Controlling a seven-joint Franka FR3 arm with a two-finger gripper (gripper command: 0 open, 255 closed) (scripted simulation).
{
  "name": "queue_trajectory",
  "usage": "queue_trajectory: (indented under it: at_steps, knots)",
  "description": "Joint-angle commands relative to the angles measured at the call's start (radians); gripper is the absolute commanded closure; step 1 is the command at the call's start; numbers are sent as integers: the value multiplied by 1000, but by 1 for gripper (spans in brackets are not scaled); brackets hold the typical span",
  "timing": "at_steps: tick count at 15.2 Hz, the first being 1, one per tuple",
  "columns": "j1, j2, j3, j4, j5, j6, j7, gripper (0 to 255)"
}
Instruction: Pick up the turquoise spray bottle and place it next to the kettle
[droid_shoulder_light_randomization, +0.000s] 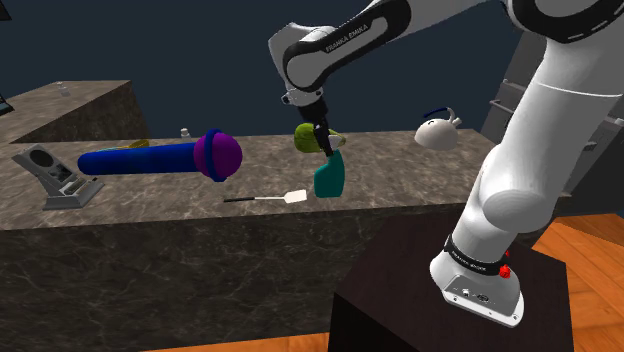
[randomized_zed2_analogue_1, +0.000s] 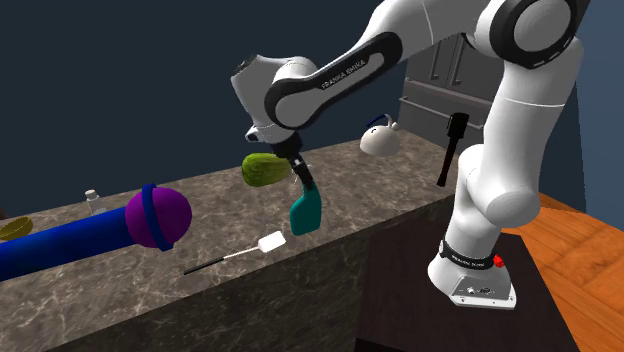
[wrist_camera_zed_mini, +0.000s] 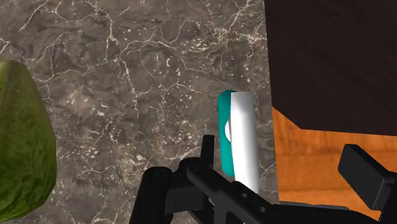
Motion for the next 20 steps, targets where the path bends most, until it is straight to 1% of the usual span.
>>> queue_trajectory:
  at_steps: [1,4,5,12,20]
  knots:
    - [6,97,7,43,-34,20,-16,0]
    - [18,219,14,99,-87,35,-37,0]
    - [19,228,14,103,-91,35,-39,0]
    - [4,233,2,11,-107,134,-30,0]
    - [4,233,2,12,-107,134,-30,0]
